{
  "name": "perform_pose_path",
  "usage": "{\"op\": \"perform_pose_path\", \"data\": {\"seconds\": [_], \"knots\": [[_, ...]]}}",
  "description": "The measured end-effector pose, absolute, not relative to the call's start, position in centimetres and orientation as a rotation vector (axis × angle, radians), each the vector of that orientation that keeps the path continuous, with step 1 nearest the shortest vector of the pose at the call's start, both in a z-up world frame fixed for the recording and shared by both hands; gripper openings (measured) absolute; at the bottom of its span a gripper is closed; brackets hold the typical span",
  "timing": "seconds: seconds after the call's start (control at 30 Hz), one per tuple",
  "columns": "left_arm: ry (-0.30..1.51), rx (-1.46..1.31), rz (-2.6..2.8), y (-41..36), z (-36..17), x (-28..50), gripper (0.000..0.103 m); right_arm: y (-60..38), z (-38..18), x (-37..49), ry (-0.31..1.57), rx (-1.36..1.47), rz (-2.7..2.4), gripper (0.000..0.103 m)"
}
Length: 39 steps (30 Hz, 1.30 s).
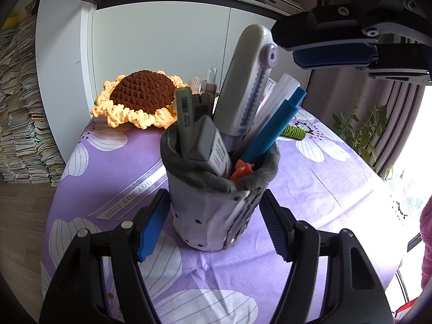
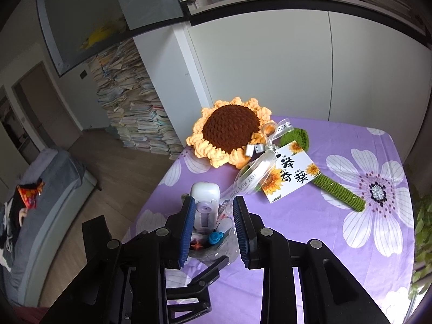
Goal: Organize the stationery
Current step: 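Open the right gripper and withdraw it from the holder, then lower the grey holder onto the tablecloth and open the left gripper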
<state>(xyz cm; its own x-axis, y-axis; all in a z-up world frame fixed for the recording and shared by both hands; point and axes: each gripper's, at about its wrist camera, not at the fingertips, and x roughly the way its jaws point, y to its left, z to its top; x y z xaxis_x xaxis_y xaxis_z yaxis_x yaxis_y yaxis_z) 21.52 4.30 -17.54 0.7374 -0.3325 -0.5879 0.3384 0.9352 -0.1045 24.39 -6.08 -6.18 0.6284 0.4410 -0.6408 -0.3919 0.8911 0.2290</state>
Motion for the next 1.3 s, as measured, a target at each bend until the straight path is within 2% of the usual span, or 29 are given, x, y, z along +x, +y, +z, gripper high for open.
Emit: {"op": "perform_pose_path", "data": {"seconds": [0.3,0.6,1.1,1.13,1.23,1.3], "knots": [[0.642,0.010,-0.368,4.3,-17.5,21.5,0.068,-6.5,-7.2,22.4,0.672,-0.014,0.541,0.029],[0.642,0.008,-0.365,4.3,-17.4,21.5,0.068,-5.3,-8.3,21.7,0.708,-0.073,0.617,0.029],[0.638,0.012,-0.366,4.3,-17.4,21.4,0.067,-11.6,-10.6,19.6,0.723,0.130,0.498,0.029],[0.636,0.013,-0.365,4.3,-17.3,21.3,0.067,-12.1,-11.0,19.2,0.726,0.142,0.482,0.029],[0.607,0.020,-0.340,4.4,-17.1,21.1,0.082,-13.5,-12.3,18.0,0.734,0.159,0.436,0.029],[0.585,0.028,-0.322,4.3,-16.8,21.0,0.083,-14.4,-13.0,17.4,0.739,0.172,0.415,0.029]]}}
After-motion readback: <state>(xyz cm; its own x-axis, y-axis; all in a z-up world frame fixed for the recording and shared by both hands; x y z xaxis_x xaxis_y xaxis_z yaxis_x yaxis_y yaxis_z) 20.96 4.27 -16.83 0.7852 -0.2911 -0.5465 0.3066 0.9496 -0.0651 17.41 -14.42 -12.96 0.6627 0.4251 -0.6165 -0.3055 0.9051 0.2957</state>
